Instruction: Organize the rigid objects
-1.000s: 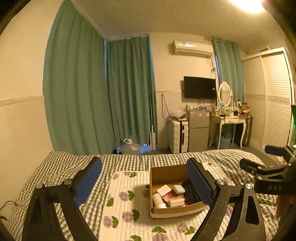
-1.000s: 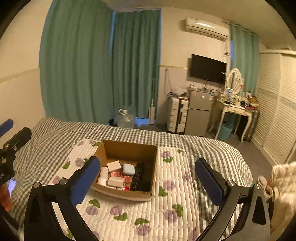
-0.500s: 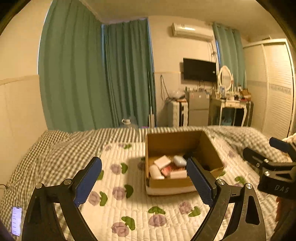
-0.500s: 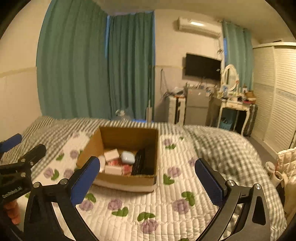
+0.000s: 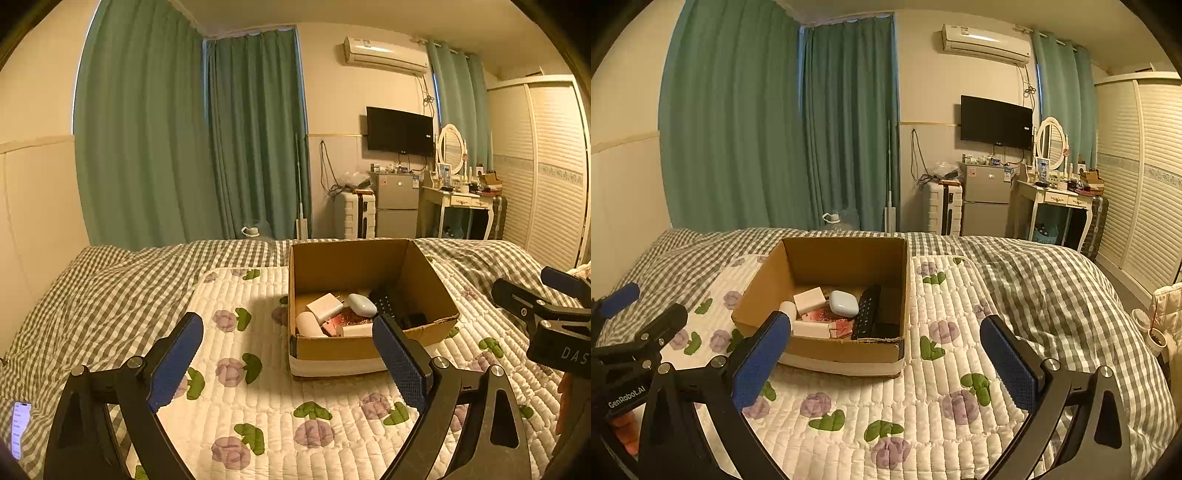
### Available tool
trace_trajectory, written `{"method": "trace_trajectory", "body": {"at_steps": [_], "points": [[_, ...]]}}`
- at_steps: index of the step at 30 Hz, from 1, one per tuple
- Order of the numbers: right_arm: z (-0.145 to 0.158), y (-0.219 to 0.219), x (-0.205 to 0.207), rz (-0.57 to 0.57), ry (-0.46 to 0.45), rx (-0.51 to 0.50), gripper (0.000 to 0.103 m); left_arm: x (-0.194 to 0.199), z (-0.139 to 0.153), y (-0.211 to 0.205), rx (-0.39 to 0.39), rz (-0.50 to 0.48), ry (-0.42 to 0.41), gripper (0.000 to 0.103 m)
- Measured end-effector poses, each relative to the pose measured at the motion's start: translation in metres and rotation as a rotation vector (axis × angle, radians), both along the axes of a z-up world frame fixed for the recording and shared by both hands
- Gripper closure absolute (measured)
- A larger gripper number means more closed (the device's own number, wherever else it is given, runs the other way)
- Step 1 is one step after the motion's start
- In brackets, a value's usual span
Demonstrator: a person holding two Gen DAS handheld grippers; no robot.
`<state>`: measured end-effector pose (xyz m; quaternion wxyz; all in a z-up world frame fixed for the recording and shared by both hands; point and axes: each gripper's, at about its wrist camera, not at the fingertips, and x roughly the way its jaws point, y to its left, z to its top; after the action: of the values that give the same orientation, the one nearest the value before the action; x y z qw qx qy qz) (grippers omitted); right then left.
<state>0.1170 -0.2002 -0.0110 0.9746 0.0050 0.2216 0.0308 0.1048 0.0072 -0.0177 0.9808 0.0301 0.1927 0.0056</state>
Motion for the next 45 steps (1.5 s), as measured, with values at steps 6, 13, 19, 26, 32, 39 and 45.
{"method": "trace_trajectory", "body": {"at_steps": [6,13,19,26,32,39,45], "points": [[0.0015,0.0012,-0.0007,0.001,0.0,-0.005,0.0,-0.0011,0.0027,0.0002,-0.003,0.008,-0.006,0.008],[0.0003,0.0019,-0.0009,-0.002,0.005,-0.01,0.0,0.0018,0.0001,0.0038,-0.02,0.011,0.006,0.008],[-0.0016,0.0012,0.0003,0.001,0.014,-0.008,0.0,0.0033,-0.0024,0.0036,-0.015,0.008,0.014,0.008],[-0.003,0.0017,0.0019,0.002,0.025,-0.009,0.0,0.0022,-0.0041,0.0026,-0.023,-0.012,0.024,0.008],[-0.0043,0.0021,0.0032,0.002,0.027,-0.01,0.0,0.0015,-0.0028,0.0044,-0.027,-0.006,0.022,0.008],[-0.006,0.0023,0.003,0.0,0.029,-0.014,0.0,-0.0009,-0.0019,0.0016,-0.011,-0.01,0.013,0.008],[-0.0068,0.0018,0.0034,-0.004,0.028,-0.017,0.0,0.0001,-0.0022,0.0008,-0.007,-0.009,0.014,0.008]]}}
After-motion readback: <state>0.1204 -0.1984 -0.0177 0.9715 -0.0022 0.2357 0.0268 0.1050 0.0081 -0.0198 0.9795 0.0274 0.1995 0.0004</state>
